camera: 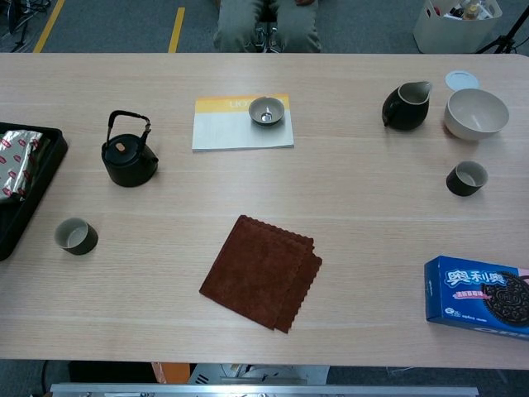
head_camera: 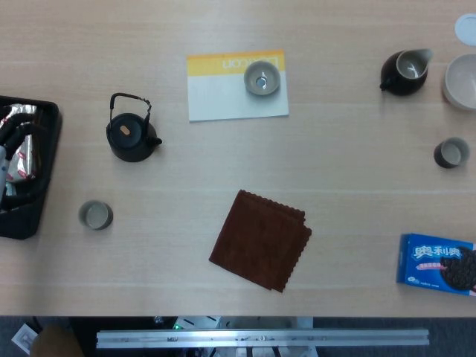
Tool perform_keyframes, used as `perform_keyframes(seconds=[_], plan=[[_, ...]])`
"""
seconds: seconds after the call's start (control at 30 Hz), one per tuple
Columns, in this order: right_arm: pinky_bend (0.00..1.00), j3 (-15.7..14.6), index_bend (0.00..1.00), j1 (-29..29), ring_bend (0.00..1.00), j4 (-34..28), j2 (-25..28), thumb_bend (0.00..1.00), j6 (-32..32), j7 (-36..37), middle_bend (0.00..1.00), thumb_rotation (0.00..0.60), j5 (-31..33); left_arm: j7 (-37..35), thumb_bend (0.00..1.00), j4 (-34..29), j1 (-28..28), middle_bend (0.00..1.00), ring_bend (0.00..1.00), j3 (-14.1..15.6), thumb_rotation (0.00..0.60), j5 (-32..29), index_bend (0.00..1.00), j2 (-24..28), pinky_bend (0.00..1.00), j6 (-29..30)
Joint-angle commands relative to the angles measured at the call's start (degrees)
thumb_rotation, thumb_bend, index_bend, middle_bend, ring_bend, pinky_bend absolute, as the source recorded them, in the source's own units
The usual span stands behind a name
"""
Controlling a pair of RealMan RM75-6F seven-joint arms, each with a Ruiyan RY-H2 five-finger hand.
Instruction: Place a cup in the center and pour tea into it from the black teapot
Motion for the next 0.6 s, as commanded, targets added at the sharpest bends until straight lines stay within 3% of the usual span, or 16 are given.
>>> perform_keyframes(seconds=[0.03, 0.13, 0.43, 0.6], plan=[[0.02, 0.34, 0.18, 0.88, 0.01, -1.32, 0.17, 0.26, -0.93, -1.3, 0.12, 0.6, -0.05, -1.07, 0.25, 1.22, -2.65, 0.2, 0.1, -1.46, 0.462, -0.63, 0.27, -0.87, 0.05, -2.51], [0.02, 0.3, 0.18, 1.49, 0.01, -2.61, 0.28, 0.26, -1.81, -2.55, 0.12, 0.6, -0.19, -2.16, 0.22, 2.06, -5.28, 0.21, 0.1, -2.46, 0.318, -1.33, 0.27, -1.6, 0.05, -5.4], [0.02, -0.6, 0.18, 2.09, 0.01, -4.1, 0.56, 0.26, -2.84, -4.04, 0.12, 0.6, -1.35, -4.99, 0.14, 5.24, -12.88, 0.3, 0.17, -3.94, 0.027, -4.89, 0.29, -4.55, 0.05, -15.43], [0.02, -1.36, 0.18, 2.39, 0.01, -4.08, 0.43, 0.26, -3.63, -3.8, 0.12, 0.6, -2.18, -2.95, 0.13, 7.87, -16.27, 0.29, 0.17, -4.08, 0.0, -7.82, 0.29, -7.58, 0.02, -19.41]])
